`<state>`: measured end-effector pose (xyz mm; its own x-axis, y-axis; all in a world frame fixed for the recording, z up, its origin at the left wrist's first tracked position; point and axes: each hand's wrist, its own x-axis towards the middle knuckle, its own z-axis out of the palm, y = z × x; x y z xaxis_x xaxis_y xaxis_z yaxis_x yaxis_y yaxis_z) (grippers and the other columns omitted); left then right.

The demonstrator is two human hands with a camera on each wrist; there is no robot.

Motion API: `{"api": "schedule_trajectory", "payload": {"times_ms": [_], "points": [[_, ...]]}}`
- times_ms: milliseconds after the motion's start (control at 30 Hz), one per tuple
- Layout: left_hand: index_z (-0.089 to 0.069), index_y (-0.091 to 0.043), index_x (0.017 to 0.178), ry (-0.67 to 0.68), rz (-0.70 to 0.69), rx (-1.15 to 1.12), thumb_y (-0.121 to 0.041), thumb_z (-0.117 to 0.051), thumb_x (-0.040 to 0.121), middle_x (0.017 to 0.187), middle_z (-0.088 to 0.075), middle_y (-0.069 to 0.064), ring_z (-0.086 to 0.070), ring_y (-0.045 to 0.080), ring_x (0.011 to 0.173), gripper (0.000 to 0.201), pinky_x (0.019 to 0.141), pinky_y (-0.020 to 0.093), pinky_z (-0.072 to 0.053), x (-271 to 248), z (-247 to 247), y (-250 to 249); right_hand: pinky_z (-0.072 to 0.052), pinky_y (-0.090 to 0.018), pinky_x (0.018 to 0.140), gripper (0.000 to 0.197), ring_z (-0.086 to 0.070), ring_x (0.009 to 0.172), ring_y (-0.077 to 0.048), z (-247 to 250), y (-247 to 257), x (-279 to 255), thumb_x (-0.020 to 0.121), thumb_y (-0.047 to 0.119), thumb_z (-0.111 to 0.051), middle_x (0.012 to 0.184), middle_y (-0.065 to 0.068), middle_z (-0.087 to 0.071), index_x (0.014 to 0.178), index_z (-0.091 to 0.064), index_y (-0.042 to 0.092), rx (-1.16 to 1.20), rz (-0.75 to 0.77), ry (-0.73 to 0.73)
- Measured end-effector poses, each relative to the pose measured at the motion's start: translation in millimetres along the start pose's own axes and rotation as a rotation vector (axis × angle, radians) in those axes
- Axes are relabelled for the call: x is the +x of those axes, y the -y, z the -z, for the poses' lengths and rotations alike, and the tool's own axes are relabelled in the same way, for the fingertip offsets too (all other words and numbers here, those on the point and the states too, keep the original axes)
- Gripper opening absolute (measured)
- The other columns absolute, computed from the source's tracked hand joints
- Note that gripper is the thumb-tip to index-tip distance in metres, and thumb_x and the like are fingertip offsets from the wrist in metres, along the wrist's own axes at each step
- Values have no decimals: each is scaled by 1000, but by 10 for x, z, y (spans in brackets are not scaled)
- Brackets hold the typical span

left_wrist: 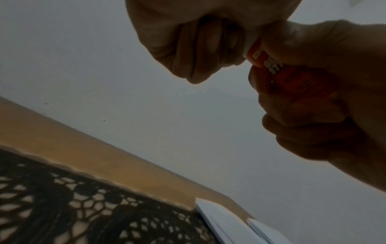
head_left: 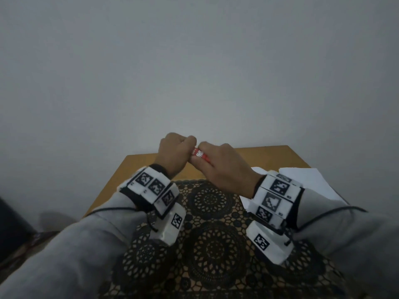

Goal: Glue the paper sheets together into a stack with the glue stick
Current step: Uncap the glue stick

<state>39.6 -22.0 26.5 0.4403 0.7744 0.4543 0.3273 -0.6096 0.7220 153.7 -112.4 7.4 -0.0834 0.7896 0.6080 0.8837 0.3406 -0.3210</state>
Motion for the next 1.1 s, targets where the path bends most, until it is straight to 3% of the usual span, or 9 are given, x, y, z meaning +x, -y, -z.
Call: {"api": "schedule_trajectory", "payload": {"times_ms": [100, 167, 233, 333, 433, 533, 733, 933, 1100], "points": [[-63, 9, 85, -111, -51, 294, 6, -48, 77, 58, -59, 26, -61, 40, 55, 18, 53, 40, -42, 259, 573, 200, -32, -21, 48, 36, -40, 49, -7, 176, -15, -88, 100, 35, -48, 56, 9, -47, 65, -46, 23, 179, -125, -69], [-57, 7, 70, -172, -73, 374, 9, -50, 69, 47, -52, 23, -55, 34, 41, 7, 45, 36, -47, 339, 966, 351, -30, -20, 49, 41, -36, 48, -5, 329, -185, -232, 100, 35, -48, 54, 9, -41, 61, -42, 23, 214, -216, -79], [-44, -5, 57, -211, -74, 426, -8, -52, 88, 48, -43, 13, -43, 22, 43, 32, 51, 29, -40, 310, 991, 286, -30, -19, 50, 38, -36, 50, -6, 375, -349, -363, 100, 36, -47, 57, 8, -43, 64, -42, 23, 147, -282, -12], [-38, -8, 61, 40, 42, 517, -41, -39, 99, 58, -44, 10, -40, 24, 55, 51, 59, 34, -30, 230, 769, 279, -34, -25, 54, 25, -45, 57, -10, 286, -387, -376, 99, 29, -46, 65, 5, -52, 74, -46, 28, 98, -290, 38], [-43, -13, 73, 187, 112, 687, -46, -44, 97, 70, -49, 6, -45, 21, 63, 41, 59, 33, -33, 281, 642, 557, -40, -29, 56, 10, -52, 62, -13, 282, -370, -394, 99, 30, -48, 75, 5, -57, 95, -52, 22, 17, -230, 46], [-49, -15, 87, 331, 170, 832, -39, -52, 95, 87, -55, 5, -51, 22, 78, 25, 66, 32, -40, 324, 560, 826, -46, -30, 55, 22, -54, 61, -13, 324, -426, -422, 97, 35, -51, 81, 3, -60, 107, -54, 16, -178, -126, 26], [-54, -20, 91, 370, 225, 944, -20, -64, 86, 97, -61, 3, -59, 24, 88, 11, 76, 35, -52, 434, 433, 1275, -48, -27, 40, 40, -53, 46, -16, 261, -555, -393, 88, 41, -47, 70, -5, -66, 99, -65, 7, -423, 73, -194], [-71, -18, 93, 407, 242, 973, -7, -61, 83, 105, -68, 7, -63, 24, 95, 18, 85, 35, -55, 549, 420, 1512, -48, -32, 40, 40, -58, 50, -21, 108, -541, -300, 89, 39, -53, 77, -7, -70, 101, -68, 4, -318, 281, -186], [-74, -18, 90, 383, 216, 946, -7, -64, 82, 112, -67, 7, -62, 23, 103, 18, 92, 31, -50, 546, 411, 1688, -49, -28, 41, 41, -56, 51, -14, 6, -531, -330, 88, 43, -50, 77, -4, -69, 103, -66, 8, -213, 242, -112]]}}
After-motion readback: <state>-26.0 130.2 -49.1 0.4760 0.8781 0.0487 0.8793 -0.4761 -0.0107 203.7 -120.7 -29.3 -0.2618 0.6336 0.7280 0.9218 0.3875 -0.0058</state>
